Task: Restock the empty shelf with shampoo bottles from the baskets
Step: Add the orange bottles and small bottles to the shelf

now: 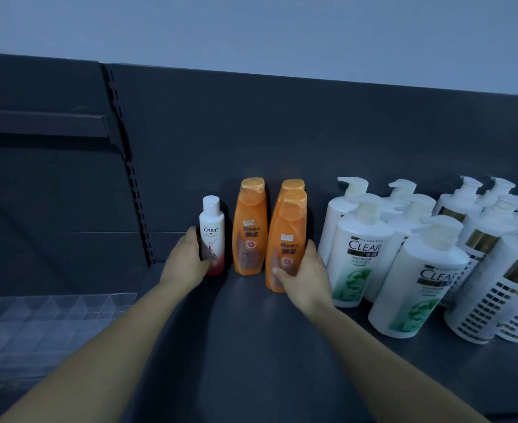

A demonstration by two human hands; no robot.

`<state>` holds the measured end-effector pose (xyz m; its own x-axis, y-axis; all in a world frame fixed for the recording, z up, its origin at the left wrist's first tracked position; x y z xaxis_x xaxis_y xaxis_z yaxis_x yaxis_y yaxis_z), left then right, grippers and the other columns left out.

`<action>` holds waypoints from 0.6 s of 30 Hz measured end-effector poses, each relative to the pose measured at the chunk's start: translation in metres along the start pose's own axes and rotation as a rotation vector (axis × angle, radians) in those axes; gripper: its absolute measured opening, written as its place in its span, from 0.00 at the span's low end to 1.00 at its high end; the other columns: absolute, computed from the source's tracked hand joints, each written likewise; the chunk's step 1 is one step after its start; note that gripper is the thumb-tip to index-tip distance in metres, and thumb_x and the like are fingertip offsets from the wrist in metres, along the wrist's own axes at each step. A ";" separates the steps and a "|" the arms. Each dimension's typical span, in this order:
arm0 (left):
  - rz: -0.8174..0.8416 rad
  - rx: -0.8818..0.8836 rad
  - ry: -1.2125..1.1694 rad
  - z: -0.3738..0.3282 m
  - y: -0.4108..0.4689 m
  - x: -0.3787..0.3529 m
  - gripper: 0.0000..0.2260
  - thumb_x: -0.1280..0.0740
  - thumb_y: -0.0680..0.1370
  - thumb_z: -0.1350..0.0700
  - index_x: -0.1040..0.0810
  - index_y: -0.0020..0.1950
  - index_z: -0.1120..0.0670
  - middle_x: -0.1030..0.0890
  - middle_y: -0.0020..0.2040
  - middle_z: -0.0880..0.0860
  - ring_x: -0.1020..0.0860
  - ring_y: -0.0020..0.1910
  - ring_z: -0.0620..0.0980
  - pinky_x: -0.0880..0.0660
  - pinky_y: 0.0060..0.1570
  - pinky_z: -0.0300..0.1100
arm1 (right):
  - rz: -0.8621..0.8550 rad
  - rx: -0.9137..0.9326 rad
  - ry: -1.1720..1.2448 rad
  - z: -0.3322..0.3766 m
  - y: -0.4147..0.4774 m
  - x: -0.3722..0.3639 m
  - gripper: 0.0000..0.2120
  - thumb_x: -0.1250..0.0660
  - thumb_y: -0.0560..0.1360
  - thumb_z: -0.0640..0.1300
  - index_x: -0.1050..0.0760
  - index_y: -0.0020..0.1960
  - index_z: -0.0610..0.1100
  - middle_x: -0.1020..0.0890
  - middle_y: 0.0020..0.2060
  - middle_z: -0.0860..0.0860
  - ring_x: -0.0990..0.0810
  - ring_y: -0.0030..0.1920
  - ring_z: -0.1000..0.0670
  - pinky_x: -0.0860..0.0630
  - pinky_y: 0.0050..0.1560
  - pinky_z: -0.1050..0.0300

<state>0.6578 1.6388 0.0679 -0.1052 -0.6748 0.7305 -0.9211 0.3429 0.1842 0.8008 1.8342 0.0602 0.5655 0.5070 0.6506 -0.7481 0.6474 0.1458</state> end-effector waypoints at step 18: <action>0.267 -0.313 0.641 -0.041 -0.127 -0.019 0.22 0.32 0.76 0.48 0.30 0.67 0.55 0.28 0.65 0.53 0.31 0.66 0.54 0.31 0.62 0.47 | 0.269 0.189 -0.515 -0.029 -0.119 0.059 0.31 0.35 0.78 0.55 0.40 0.76 0.46 0.33 0.72 0.47 0.37 0.73 0.45 0.33 0.69 0.49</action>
<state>0.7927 1.6352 0.0574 0.0167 -0.0641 0.9978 -0.7358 0.6749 0.0557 0.9330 1.8034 0.0594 0.1428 0.2674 0.9529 -0.9168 0.3985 0.0256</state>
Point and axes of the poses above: each hand's wrist, its own y-axis towards the middle knuckle, its own x-axis out of the back of the hand, z = x × y, the point moved 3 cm from there along y, towards the middle knuckle
